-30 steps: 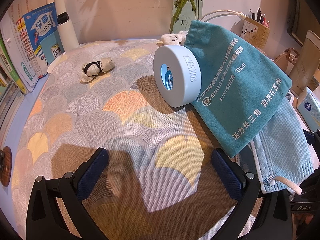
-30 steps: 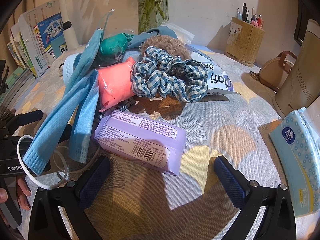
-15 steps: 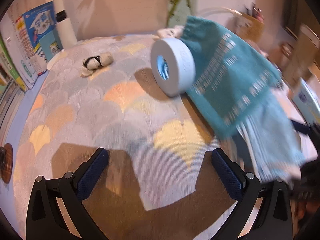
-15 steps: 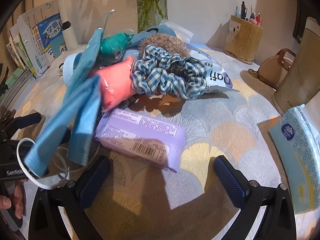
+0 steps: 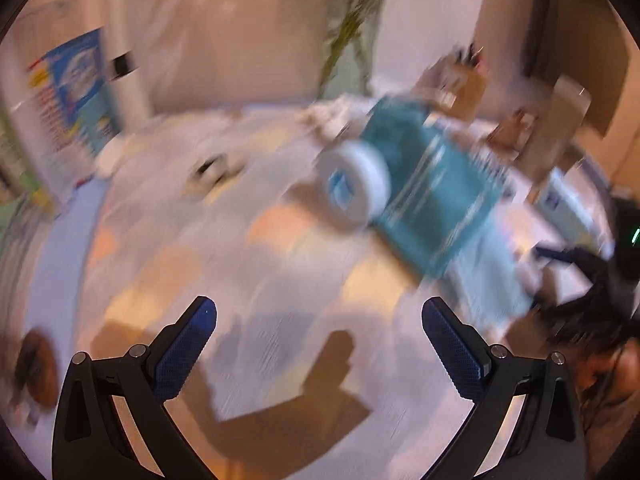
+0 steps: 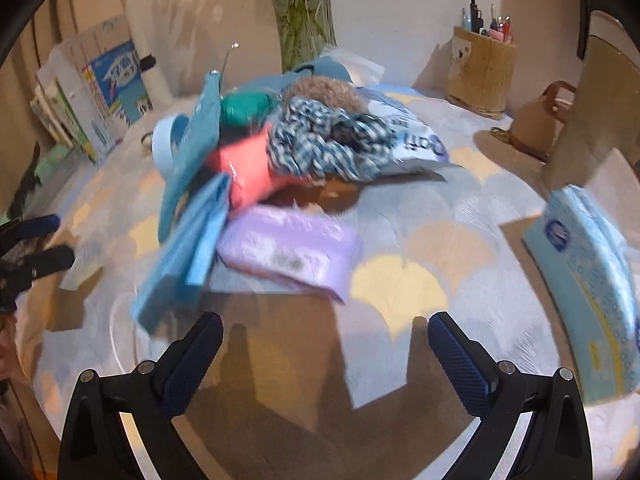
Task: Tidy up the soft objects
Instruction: 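Grasp the white tape roll with the left tool while the right tool grasps the lavender wipes pack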
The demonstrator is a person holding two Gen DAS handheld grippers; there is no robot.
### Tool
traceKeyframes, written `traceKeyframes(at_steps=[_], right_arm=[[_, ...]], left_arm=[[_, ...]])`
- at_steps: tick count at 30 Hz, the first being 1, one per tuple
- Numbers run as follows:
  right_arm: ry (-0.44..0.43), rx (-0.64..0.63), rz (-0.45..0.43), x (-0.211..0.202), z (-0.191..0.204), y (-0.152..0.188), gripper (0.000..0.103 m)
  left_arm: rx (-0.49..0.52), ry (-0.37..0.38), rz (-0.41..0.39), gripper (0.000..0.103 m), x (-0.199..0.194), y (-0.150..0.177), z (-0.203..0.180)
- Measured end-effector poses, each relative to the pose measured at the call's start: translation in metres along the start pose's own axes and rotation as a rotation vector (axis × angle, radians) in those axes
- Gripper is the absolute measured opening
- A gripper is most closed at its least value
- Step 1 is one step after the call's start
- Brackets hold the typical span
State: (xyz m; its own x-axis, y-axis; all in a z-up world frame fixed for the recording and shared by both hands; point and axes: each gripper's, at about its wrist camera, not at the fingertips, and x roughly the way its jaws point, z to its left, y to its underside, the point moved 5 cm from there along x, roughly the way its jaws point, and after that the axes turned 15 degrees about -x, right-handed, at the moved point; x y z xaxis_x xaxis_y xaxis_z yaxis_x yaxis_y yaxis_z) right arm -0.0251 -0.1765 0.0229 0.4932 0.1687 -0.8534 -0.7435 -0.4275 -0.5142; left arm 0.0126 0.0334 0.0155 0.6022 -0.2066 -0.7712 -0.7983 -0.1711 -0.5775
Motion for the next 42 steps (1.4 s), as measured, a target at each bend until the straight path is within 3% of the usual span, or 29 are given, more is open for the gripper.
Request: traceKeyframes(at_steps=[5,8,11,12,14,15,16,22,27,30,33,35,37,38,41,42], right_arm=[[0.022,-0.025,-0.018,0.015,0.006,-0.022,0.103],[0.017,-0.024,-0.036,0.02,0.001,-0.031,0.102],[-0.051,-0.006,-0.059,0.022,0.0,-0.03,0.087],[-0.055,-0.008,-0.072,0.02,0.001,-0.029,0.077],[-0.058,-0.006,-0.09,0.018,0.002,-0.028,0.065],[-0.066,0.004,-0.101,0.016,0.001,-0.027,0.056],[-0.086,0.024,-0.116,0.015,-0.001,-0.025,0.053],[-0.152,0.117,-0.192,0.002,-0.008,-0.018,0.042],[-0.131,0.113,-0.194,-0.013,-0.002,-0.007,0.04],[-0.06,0.033,-0.167,-0.024,0.006,0.0,0.04],[-0.039,-0.077,-0.113,-0.023,0.013,0.005,0.041],[-0.001,-0.17,-0.047,-0.013,0.018,0.007,0.054],[0.072,-0.252,-0.013,-0.005,0.021,0.002,0.082],[0.083,-0.283,-0.024,-0.004,0.023,-0.002,0.085],[0.007,-0.318,-0.032,0.009,0.029,-0.014,0.085],[-0.025,-0.308,-0.032,0.013,0.029,-0.016,0.078]], left_arm=[[0.055,0.052,-0.024,0.102,0.043,-0.041,-0.021],[0.034,0.069,0.001,0.102,0.068,-0.056,-0.019],[-0.047,0.142,0.015,0.1,0.084,-0.059,-0.012],[-0.066,0.166,0.005,0.097,0.083,-0.057,-0.011],[-0.086,0.203,0.0,0.068,0.084,-0.051,-0.009],[-0.088,0.206,0.007,0.063,0.086,-0.048,-0.009],[-0.086,0.214,0.001,0.058,0.083,-0.047,-0.01],[-0.033,0.089,-0.106,0.054,0.065,-0.043,-0.013],[-0.059,0.042,-0.101,0.054,0.047,-0.031,0.0],[-0.112,0.094,-0.093,0.054,0.033,-0.022,0.009],[-0.108,0.071,-0.083,0.054,0.028,-0.015,0.011],[-0.105,0.038,-0.072,0.054,0.028,-0.012,0.011],[-0.1,-0.003,-0.059,0.054,0.028,-0.01,0.011],[-0.09,-0.033,-0.057,0.054,0.029,-0.009,0.011],[-0.044,-0.137,-0.065,0.054,0.029,-0.008,0.01],[-0.046,-0.139,-0.06,0.054,0.029,-0.008,0.01]])
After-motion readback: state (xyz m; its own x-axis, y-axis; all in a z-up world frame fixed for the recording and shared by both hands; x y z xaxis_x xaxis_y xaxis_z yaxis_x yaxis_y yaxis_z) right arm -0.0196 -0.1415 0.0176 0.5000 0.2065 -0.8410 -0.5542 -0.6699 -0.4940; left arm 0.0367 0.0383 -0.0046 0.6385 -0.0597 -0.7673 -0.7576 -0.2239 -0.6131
